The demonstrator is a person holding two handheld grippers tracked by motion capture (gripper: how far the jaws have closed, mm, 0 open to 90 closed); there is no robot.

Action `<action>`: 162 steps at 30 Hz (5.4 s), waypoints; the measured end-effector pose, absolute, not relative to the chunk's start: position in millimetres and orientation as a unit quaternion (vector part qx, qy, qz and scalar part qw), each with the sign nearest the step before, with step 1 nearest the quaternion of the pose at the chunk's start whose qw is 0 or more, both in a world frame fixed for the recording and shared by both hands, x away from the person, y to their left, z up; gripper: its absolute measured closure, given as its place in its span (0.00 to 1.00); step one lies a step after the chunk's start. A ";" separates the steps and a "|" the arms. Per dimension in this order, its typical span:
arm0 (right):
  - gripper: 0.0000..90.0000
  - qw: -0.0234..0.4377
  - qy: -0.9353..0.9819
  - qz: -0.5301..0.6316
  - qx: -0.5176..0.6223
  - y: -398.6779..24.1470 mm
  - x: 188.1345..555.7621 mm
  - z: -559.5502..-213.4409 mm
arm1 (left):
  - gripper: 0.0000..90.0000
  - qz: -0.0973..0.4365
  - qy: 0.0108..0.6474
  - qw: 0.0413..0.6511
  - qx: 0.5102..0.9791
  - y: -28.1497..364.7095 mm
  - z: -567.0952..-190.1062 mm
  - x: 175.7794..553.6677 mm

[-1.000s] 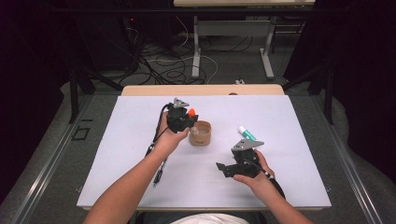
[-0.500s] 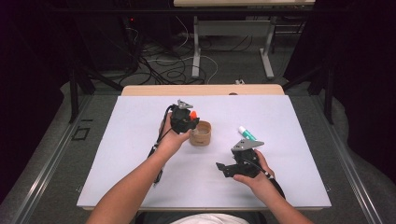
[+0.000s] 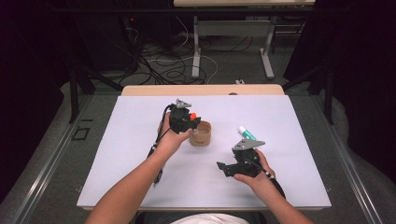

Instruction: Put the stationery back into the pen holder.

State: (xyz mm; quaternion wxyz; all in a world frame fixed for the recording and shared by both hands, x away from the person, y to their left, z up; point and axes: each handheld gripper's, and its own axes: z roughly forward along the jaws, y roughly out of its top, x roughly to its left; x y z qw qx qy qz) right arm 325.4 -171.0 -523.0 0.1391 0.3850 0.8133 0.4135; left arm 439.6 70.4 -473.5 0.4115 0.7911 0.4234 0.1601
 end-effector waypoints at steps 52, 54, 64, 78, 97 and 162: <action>0.30 0.176 0.851 0.325 0.373 -200.4 372.0 -491.7 | 0.22 0.132 0.429 0.473 0.758 150.7 -469.3 386.0; 0.32 0.176 0.853 0.315 0.377 -201.7 377.6 -491.0 | 0.19 0.130 0.435 0.479 0.751 154.3 -470.3 384.9; 0.38 0.176 0.863 0.271 0.387 -211.6 410.5 -486.7 | 0.18 0.123 0.441 0.486 0.745 167.3 -479.8 377.0; 0.54 0.144 0.874 0.199 0.420 -220.8 446.8 -494.3 | 0.18 0.120 0.450 0.486 0.739 179.9 -491.0 371.7; 0.58 0.103 0.878 0.144 0.444 -232.7 460.3 -518.6 | 0.18 0.118 0.451 0.476 0.746 179.5 -497.1 372.6; 0.73 0.147 0.847 0.312 0.404 -205.0 418.0 -481.6 | 0.21 0.107 0.451 0.485 0.741 175.6 -496.0 370.2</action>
